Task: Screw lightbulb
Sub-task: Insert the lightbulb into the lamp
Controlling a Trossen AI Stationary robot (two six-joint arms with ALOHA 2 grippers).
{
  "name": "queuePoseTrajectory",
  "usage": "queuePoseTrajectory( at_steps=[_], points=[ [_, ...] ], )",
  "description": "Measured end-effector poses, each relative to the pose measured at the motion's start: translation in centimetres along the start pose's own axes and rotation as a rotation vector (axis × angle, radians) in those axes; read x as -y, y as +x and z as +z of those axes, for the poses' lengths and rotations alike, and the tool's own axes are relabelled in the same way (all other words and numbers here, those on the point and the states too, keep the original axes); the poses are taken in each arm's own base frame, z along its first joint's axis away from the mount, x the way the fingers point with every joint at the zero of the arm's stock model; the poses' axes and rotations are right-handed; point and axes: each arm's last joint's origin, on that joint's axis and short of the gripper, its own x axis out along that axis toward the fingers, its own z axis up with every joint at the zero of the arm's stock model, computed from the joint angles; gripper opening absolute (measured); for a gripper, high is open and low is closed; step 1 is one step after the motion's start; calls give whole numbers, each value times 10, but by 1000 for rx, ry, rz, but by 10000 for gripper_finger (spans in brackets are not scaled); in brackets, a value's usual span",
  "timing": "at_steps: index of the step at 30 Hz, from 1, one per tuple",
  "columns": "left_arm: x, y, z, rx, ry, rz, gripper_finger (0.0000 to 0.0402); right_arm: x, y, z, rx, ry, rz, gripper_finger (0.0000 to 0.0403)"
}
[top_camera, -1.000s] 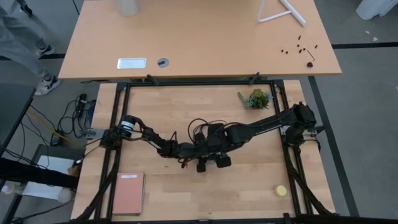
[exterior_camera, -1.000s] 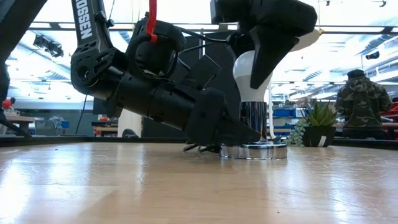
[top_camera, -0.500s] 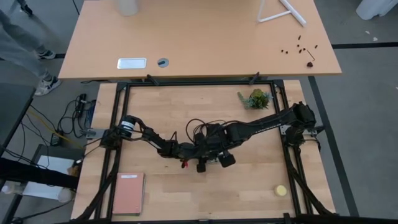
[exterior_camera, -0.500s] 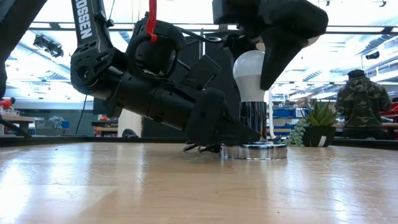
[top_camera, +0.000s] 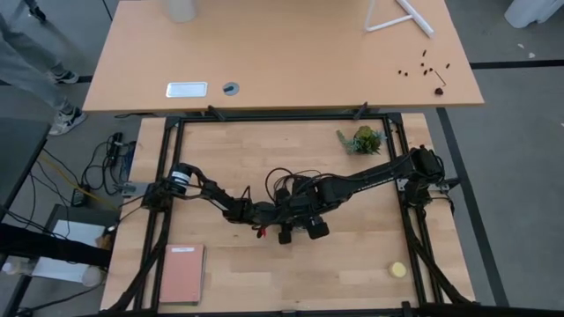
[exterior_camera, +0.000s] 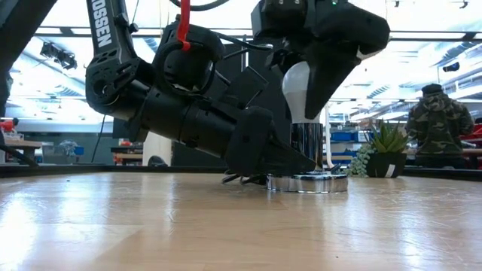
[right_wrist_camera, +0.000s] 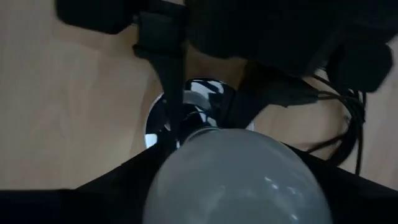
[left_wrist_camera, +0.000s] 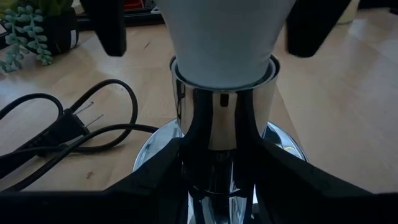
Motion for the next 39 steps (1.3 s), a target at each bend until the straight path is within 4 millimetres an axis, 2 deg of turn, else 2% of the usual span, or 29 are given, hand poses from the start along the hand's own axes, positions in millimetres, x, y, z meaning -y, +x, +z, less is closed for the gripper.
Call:
queuePoseTrajectory(
  at_steps=[3, 6, 14, 24, 31, 35, 39],
  points=[
    [0, 0, 0, -2, 0, 0, 195, 0, 0, 0, -2, 73, -7, 257],
    [0, 0, 0, 2, -23, 2, 195, 0, 0, 0, -3, 179, -12, 253],
    [-1, 0, 1, 10, -55, 51, 195, 1, 0, -1, 4, 562, -45, 299],
    [-2, 0, 1, 15, -80, 69, 195, 17, 1, -3, 21, 1054, -92, 258],
    [-3, 0, 0, 5, -79, 77, 195, 28, 3, -4, 34, 1306, -91, 285],
    [-3, 0, 0, 4, -79, 79, 195, 32, 3, -5, 33, 1373, -95, 290],
    [-3, 0, 0, 4, -79, 78, 195, 37, 1, -5, 29, 1292, -74, 286]
  ],
)
